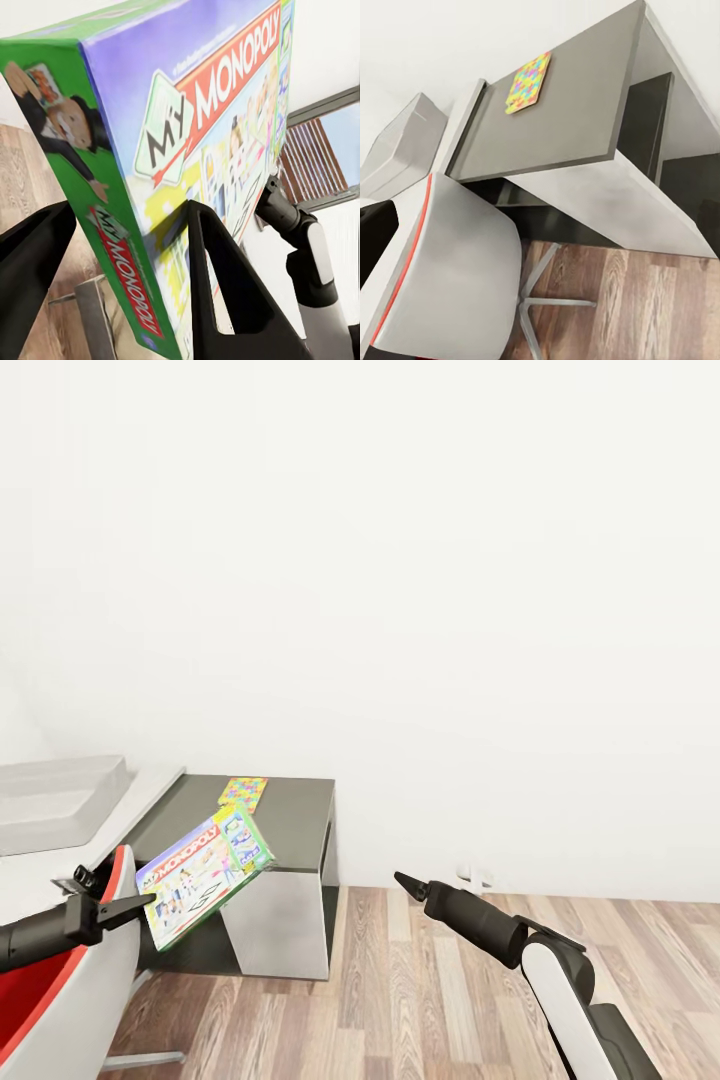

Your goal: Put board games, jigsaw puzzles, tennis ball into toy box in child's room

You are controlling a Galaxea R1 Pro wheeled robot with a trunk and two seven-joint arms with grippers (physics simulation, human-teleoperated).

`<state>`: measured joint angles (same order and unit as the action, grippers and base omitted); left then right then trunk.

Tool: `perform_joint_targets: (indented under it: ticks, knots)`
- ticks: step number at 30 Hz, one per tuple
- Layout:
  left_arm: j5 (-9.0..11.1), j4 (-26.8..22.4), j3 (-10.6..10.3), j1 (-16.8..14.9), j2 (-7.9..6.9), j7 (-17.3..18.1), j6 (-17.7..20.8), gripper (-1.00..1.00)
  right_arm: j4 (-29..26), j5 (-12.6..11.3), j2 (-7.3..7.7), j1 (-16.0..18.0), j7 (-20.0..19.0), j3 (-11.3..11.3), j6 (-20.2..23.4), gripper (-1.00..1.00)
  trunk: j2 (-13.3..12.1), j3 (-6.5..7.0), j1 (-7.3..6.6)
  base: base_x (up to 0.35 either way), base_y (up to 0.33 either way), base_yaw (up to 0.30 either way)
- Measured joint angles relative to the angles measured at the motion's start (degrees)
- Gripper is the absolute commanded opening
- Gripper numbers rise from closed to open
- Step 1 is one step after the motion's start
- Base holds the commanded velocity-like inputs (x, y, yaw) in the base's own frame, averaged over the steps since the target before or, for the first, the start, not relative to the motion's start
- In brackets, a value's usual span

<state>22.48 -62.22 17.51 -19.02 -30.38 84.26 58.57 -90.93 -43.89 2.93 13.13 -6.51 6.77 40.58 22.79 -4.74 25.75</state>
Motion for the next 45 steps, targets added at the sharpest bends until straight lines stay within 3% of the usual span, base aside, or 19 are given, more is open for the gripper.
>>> perform_joint_targets:
  ticks: [4, 8, 35, 45]
  knots:
    - [-0.10, 0.03, 3.39, 0.13, 0.01, 0.72, 0.35, -1.00, 0.00, -0.02, 0.02, 0.00, 0.00, 0.00, 0.00, 1.00, 0.00, 0.00, 0.00, 0.000, 0.000, 0.000]
    - [-0.22, 0.03, 4.53, 0.16, -0.02, 0.89, 0.61, -1.00, 0.02, 0.03, -0.05, 0.03, 0.09, 1.20, -0.05, 1.00, 0.00, 0.00, 0.00, 0.000, 0.000, 0.000]
    - [-0.71, 0.18, 4.76, 0.08, -0.04, 0.74, 0.53, -1.00, 0.05, 0.15, -0.05, 0.09, 0.18, 1.84, -0.09, 1.00, 0.00, 0.00, 0.00, 0.002, 0.000, 0.000]
    - [-0.79, 0.17, 4.73, 0.08, -0.02, 0.66, 0.43, -1.00, 0.09, 0.15, -0.05, 0.09, 0.17, 1.93, -0.10, 1.00, 0.01, -0.01, -0.03, 0.235, 0.101, 0.000]
